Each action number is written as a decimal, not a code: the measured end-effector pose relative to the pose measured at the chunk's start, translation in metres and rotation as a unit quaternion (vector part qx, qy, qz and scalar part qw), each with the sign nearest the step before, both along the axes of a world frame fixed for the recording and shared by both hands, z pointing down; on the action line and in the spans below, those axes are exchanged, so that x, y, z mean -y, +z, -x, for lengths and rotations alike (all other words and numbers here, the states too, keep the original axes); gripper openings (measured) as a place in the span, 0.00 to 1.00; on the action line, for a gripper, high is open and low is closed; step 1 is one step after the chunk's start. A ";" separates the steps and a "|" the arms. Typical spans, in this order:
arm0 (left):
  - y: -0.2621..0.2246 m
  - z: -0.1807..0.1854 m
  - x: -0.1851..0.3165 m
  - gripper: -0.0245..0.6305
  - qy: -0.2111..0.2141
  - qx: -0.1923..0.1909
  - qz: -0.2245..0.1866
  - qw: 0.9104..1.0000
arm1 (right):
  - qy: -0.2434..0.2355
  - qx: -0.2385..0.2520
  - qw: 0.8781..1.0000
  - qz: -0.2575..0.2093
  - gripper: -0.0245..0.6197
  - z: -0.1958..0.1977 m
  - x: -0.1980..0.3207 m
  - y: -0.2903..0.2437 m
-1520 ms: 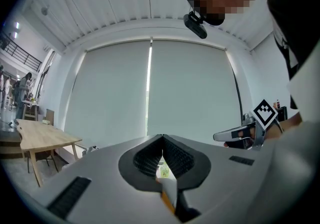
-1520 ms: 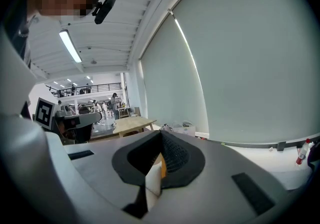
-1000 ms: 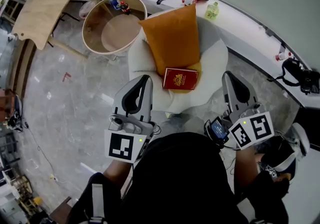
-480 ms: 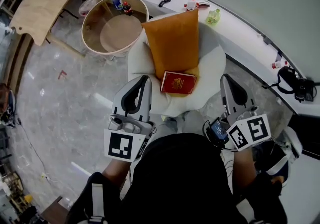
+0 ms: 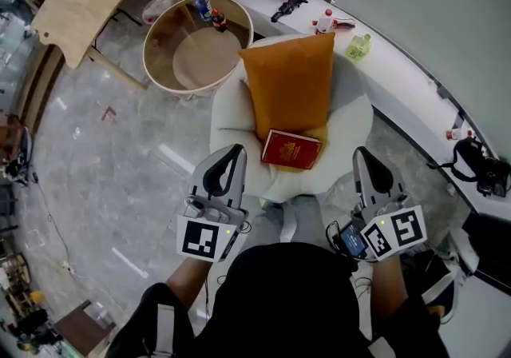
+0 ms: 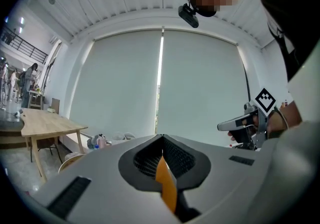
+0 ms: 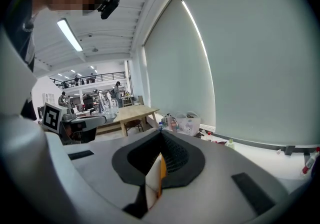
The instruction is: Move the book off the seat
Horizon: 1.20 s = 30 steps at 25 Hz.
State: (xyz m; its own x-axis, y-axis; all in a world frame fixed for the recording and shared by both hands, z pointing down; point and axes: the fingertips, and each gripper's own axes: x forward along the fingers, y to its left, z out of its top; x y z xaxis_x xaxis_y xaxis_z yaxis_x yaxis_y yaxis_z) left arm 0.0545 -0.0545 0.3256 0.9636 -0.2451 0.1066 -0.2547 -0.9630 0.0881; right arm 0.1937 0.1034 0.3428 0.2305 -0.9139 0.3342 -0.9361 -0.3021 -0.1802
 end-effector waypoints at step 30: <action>0.431 -0.078 0.018 0.35 0.058 0.261 0.106 0.958 | -0.080 0.158 0.983 0.037 0.06 -0.078 0.042 0.275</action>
